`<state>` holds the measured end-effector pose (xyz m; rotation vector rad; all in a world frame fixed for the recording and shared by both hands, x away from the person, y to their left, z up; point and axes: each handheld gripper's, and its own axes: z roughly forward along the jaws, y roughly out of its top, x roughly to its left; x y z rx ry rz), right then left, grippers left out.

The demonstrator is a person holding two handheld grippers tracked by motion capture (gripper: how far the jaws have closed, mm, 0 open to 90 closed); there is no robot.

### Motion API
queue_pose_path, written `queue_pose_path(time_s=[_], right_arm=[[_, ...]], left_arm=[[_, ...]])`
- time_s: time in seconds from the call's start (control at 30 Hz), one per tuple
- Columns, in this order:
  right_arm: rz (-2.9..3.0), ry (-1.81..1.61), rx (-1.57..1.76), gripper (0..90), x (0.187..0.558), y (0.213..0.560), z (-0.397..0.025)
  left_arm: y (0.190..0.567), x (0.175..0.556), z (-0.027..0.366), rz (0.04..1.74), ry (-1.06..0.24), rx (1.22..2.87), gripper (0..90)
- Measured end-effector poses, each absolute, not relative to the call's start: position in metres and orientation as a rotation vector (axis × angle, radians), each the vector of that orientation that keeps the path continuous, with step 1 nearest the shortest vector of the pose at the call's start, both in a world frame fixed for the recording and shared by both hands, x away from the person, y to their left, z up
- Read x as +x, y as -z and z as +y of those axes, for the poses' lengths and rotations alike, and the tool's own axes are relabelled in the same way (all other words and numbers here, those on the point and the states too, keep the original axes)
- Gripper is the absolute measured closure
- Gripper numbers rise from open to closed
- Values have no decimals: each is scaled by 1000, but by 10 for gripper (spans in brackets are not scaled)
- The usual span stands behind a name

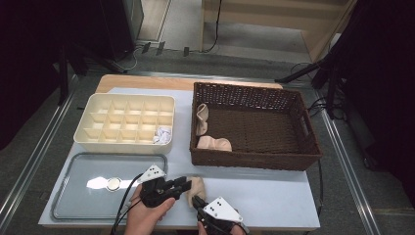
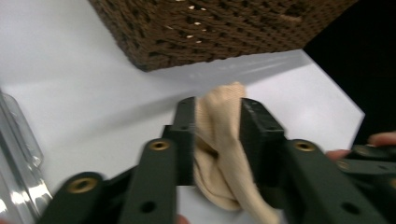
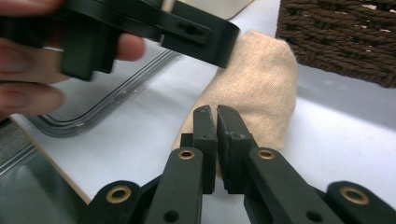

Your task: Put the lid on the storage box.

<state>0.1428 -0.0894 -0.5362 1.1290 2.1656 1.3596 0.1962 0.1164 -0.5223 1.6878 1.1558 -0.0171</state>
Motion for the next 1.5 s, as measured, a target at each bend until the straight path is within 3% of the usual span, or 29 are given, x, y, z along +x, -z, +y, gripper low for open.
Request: queue_pose_path(time_s=[0.13,0.27,0.4,0.77,0.9,1.07,1.5], right_arm=[[2166,-1346,1117,882,142,537,-88],[2175,-1344,1106,889,140,538,-86],[2180,-1334,1085,894,138,539,-83],[2172,-1340,1107,900,139,539,-87],[2172,-1349,1099,900,139,540,-88],[2180,-1395,1126,900,143,541,-92],[2067,-1501,1152,825,145,523,-122]], left_arm=[[525,198,115,1195,31,1682,512],[533,203,110,1225,128,1692,471],[538,206,108,1259,136,1683,465],[544,208,107,1252,244,1652,522],[549,210,108,1255,307,1611,594],[547,208,107,1191,263,1636,737],[523,199,122,1072,58,1650,763]])
